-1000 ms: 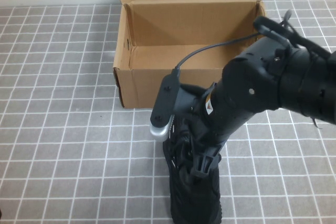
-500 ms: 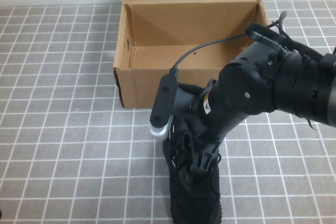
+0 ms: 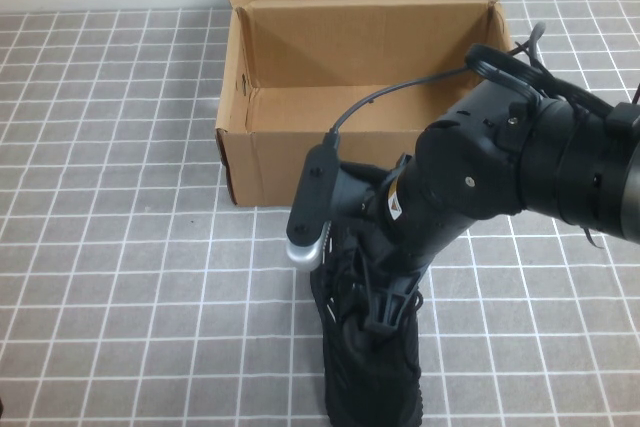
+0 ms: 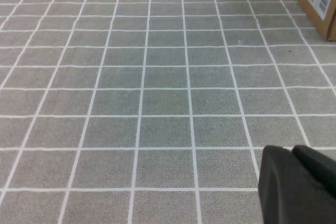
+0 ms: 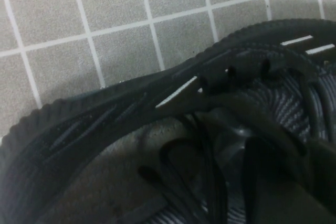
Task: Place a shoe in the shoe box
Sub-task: Pick up the shoe from the table, then hand over the shoe
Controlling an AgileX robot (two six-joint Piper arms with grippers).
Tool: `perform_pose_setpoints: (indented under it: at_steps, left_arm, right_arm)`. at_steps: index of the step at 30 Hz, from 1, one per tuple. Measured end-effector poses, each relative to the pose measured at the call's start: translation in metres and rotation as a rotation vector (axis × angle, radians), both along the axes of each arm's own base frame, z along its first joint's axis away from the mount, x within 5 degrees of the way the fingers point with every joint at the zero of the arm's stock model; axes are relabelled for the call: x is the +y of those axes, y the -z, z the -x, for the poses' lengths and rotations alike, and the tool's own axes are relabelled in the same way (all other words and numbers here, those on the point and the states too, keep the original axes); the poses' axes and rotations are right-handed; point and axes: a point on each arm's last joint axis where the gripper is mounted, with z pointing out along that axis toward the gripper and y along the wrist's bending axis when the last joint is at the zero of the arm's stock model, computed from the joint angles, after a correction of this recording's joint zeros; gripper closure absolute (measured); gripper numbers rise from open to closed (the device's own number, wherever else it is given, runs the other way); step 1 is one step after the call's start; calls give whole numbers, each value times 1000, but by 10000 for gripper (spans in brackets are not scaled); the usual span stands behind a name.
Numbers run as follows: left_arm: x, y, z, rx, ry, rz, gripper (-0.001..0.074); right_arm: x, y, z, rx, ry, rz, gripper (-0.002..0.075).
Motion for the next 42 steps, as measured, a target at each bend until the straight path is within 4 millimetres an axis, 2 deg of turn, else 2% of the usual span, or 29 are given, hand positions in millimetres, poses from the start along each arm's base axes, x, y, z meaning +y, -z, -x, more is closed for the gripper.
perform_pose_setpoints:
  at_steps: [7,12,15,30,42]
  left_arm:
    - [0,0,0,0,0,0,735]
    - [0,0,0,0,0,0,735]
    - [0,0,0,0,0,0,735]
    - [0,0,0,0,0,0,735]
    - [0,0,0,0,0,0,735]
  right_arm:
    - [-2,1,2,21,0,22,715]
    - [-4,-1,5,41,0,35,731]
    - [-10,-12,11,57,12,32,732]
    - [-50,-105,58,-15,41,-165,732]
    - [-56,-191,64,-148,53,-342,732]
